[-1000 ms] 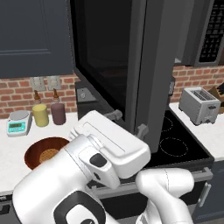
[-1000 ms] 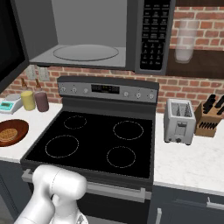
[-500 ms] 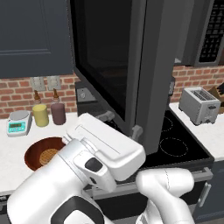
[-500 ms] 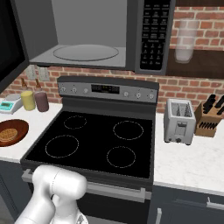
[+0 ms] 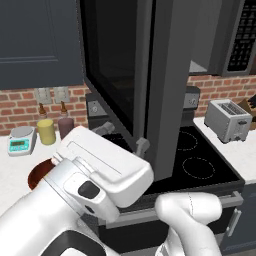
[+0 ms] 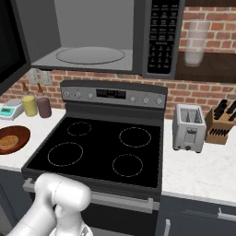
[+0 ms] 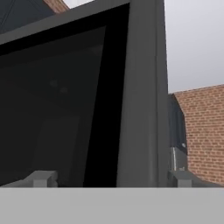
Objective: Open the microwave, place the bowl with waffle inside the microwave, then close the microwave door and turn it on.
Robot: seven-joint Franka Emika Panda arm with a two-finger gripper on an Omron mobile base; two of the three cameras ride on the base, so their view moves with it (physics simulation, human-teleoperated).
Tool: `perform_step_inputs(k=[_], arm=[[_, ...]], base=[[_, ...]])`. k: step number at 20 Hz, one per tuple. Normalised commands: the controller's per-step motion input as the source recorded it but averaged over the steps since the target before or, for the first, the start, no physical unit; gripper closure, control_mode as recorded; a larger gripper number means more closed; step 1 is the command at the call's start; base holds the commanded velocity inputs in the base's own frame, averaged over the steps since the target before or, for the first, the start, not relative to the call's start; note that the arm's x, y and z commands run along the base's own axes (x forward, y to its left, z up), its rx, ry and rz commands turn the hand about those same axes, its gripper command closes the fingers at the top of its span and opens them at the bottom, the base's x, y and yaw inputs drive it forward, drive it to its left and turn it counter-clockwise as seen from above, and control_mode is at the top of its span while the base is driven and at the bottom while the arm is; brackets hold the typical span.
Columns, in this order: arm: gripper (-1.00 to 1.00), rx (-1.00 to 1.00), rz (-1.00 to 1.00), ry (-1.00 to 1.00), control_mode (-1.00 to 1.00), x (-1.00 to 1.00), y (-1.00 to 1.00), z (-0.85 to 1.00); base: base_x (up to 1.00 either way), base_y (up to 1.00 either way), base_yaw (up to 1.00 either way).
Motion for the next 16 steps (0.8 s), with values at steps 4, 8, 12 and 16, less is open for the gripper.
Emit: perform_step_inputs(k=[4, 8, 12, 16], arm=[[-1.0, 0.02, 0.02, 0.0, -1.0, -0.34, 0.06, 0.13], [-1.0, 0.05, 0.0, 0.0, -1.0, -0.49, 0.0, 0.01], [-1.0, 0.03, 0.16, 0.0, -1.0, -0.63, -0.01, 0.03], [-1.0, 0.17, 0.49, 0.01, -1.0, -0.67, -0.48, -0.03]], base=[[0.0, 0.0, 0.0], [0.0, 0.0, 0.0], [0.0, 0.0, 0.0], [0.0, 0.0, 0.0]])
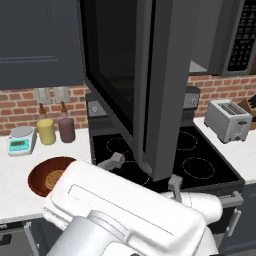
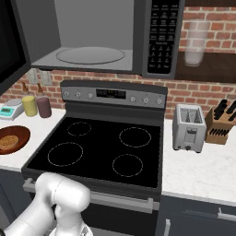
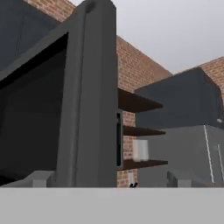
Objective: Open the microwave, place the bowl with waffle inside the microwave, then close the microwave door and turn it on.
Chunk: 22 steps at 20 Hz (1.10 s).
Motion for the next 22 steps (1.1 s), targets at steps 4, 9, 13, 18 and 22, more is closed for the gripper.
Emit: perform_step_inputs(k=[4, 9, 13, 18, 22], arm=[[-1.0, 0.34, 0.51, 0.0, -1.0, -0.64, -0.79, -0.14], [-1.0, 0.29, 0.46, -0.01, -1.0, -0.83, -0.72, -0.15], [-1.0, 0.26, 0.59, 0.0, -1.0, -0.51, -0.65, -0.07], [-1.0, 0.25, 0.66, 0.0, -1.0, -0.17, -0.52, 0.0], [-1.0, 0.25, 0.66, 0.0, -1.0, 0.01, -0.52, 0.0]], base=[[0.0, 0.0, 0.0], [0.0, 0.0, 0.0], [0.0, 0.0, 0.0], [0.0, 0.0, 0.0], [0.0, 0.0, 0.0]])
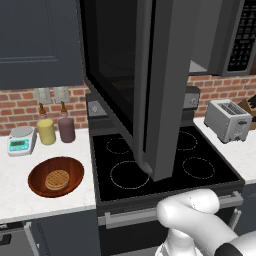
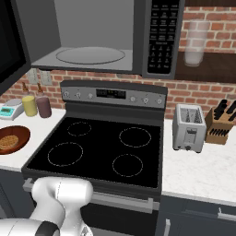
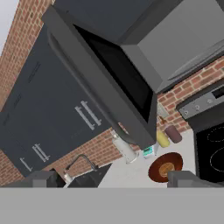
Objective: Open the microwave, place the bowl with waffle inside the microwave, then close the microwave door and turn it on.
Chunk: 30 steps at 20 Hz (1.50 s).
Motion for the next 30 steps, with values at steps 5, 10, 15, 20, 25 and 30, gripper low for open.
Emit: perform_step_inputs(k=[5, 10, 15, 20, 25, 30], arm=[[-1.0, 0.25, 0.59, 0.02, -1.0, 0.22, -0.56, 0.0], [-1.0, 0.28, 0.36, 0.18, -1.0, 0.79, -0.7, 0.07], [-1.0, 0.24, 0.03, 0.14, -1.0, 0.9, -0.33, 0.14], [-1.0, 0.19, -0.01, 0.14, -1.0, 0.93, -0.2, 0.02], [-1.0, 0.11, 0.0, 0.07, -1.0, 0.97, -0.03, -0.13], [-1.0, 0.0, 0.0, 0.0, -1.0, 0.83, 0.1, -0.36]], base=[[0.0, 0.0, 0.0], [0.0, 0.0, 0.0], [0.0, 0.0, 0.0], [0.0, 0.0, 0.0], [0.0, 0.0, 0.0], [0.0, 0.0, 0.0]])
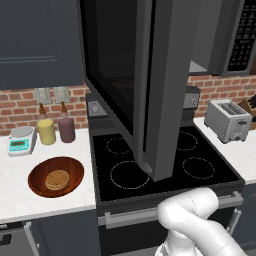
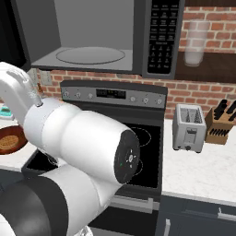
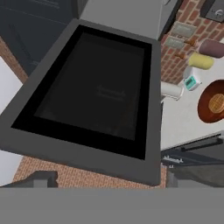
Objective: Open the microwave, place the bowl with waffle inside the microwave, then close the microwave door and turn it on.
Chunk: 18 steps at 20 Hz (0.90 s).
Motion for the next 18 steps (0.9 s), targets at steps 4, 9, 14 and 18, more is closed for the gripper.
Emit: perform_step_inputs(k=[4, 9, 14, 18], arm=[[-1.0, 0.01, 0.0, 0.0, -1.0, 0.82, 0.24, -0.25], [-1.0, 0.02, 0.0, 0.0, -1.0, 0.69, 0.28, 0.0], [-1.0, 0.0, 0.0, 0.0, -1.0, 0.54, 0.37, 0.1], [-1.0, 0.0, 0.0, 0.0, -1.0, 0.4, 0.59, 0.01]], base=[[0.0, 0.0, 0.0], [0.0, 0.0, 0.0], [0.0, 0.0, 0.0], [0.0, 0.0, 0.0]])
